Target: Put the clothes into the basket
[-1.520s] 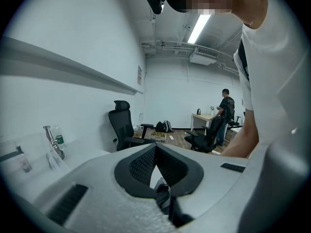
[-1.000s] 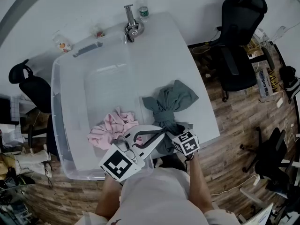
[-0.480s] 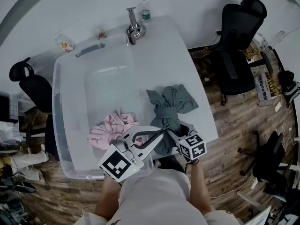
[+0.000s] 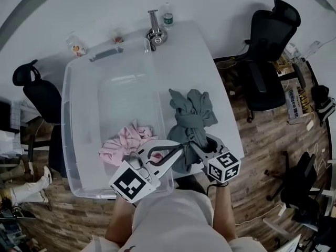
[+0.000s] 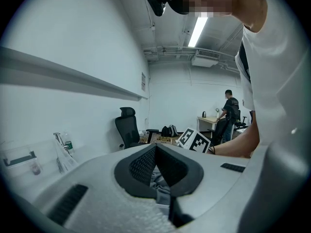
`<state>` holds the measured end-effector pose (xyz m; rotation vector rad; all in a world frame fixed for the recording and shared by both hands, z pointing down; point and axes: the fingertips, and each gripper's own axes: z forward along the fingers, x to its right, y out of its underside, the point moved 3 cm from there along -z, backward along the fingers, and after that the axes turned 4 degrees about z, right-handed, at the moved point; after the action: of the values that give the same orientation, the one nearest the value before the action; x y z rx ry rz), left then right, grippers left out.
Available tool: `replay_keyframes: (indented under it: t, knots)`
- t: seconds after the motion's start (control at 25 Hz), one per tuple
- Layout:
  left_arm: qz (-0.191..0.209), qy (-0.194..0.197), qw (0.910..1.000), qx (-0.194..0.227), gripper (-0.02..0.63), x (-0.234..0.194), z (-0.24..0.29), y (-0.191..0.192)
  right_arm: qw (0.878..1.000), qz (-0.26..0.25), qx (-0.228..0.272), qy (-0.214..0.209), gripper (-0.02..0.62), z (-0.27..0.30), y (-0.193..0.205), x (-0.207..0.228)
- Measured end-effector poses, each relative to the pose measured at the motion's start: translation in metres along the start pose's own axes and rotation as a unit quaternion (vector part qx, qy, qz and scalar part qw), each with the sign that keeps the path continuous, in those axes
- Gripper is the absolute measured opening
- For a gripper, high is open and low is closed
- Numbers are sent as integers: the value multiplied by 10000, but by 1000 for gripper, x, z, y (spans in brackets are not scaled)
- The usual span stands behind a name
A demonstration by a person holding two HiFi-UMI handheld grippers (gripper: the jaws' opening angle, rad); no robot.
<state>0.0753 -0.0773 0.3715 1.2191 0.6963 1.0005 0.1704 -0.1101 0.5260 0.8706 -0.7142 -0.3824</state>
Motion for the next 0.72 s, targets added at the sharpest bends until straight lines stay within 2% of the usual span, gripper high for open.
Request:
replay_keyframes:
  t: [0.32, 0.72]
  knots:
    - [141, -161, 9997, 92, 5, -4, -13, -8, 9985, -212, 492, -140, 187, -18, -38, -19]
    - [309, -435, 9981, 310, 5, -13, -37, -23, 9925, -849, 808, -340, 187, -28, -84, -58]
